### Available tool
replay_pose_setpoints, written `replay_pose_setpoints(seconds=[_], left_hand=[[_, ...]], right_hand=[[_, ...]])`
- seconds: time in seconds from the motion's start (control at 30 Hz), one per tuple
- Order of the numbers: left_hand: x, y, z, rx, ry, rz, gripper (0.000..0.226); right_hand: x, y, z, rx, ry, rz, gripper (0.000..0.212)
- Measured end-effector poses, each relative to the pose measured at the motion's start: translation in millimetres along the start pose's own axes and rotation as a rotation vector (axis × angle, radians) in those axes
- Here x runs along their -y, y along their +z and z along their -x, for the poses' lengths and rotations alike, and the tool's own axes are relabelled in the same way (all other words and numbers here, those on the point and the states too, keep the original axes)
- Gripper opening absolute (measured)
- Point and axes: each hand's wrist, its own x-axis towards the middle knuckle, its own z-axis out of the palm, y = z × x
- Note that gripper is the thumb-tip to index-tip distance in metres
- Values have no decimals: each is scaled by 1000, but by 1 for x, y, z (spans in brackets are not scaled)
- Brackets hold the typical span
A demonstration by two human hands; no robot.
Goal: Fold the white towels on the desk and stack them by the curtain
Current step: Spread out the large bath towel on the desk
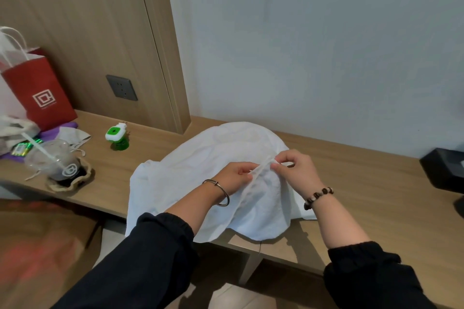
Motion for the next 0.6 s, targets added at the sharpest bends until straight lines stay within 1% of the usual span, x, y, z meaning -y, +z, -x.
replay_pose_setpoints(seconds=[0.1,0.13,0.3,0.43,0.6], left_hand=[[0,1,2,16,-3,-3,39],[1,1,2,20,-3,-5,38],[6,3,4,52,9,-52,38],[9,5,3,46,66,-177,36],[9,3,3,26,77,-220,30]], right_hand=[[-3,4,0,2,162,-264,10],[-4,6,1,-3,194,-293,11],[-5,11,1,-8,253,-286,14],[-5,14,1,-73,269,-322,18],[-8,22,-2,-136,245,-331,24]])
